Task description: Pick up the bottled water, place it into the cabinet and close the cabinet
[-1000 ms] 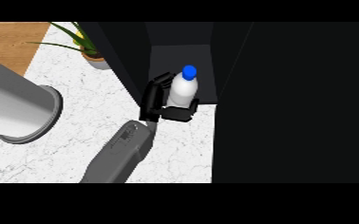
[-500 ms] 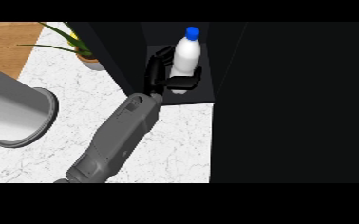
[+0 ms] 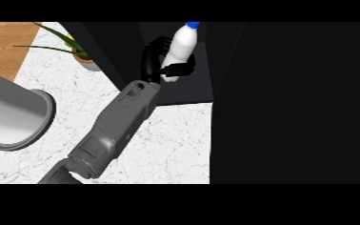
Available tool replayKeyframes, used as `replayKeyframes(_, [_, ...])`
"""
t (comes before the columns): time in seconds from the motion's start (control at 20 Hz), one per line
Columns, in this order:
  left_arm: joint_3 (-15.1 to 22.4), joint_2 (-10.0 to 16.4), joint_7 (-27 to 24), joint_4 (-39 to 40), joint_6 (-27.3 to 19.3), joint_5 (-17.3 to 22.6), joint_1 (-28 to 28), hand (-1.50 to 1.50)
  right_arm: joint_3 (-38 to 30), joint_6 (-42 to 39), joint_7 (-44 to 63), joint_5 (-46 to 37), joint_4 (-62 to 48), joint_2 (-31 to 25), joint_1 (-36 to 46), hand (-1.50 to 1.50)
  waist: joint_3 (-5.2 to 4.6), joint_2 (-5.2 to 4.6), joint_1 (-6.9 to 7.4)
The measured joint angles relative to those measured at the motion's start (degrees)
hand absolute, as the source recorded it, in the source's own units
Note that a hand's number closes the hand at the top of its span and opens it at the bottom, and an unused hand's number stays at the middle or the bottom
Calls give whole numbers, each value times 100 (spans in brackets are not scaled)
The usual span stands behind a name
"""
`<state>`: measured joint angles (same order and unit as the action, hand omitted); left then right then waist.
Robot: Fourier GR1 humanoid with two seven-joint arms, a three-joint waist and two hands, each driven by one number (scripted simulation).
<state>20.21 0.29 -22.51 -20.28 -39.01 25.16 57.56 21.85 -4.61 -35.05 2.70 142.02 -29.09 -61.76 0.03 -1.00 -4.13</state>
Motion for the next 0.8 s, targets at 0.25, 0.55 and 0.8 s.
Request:
replayKeyframes(0.25, [55, 38, 105, 699, -448, -271, 459, -150, -70, -115, -7, 49, 15, -23, -15, -150, -4, -32, -27])
replayKeyframes(0.55, [-79, 35, -201, 998, -707, -322, 668, -150, -34, -208, -55, 83, -14, 24, -12, -150, -11, -52, -55])
replayKeyframes(0.8, [-556, 45, -931, 490, -309, 41, 681, 150, -85, -275, -121, 92, -28, 26, -48, -150, -19, -39, -8])
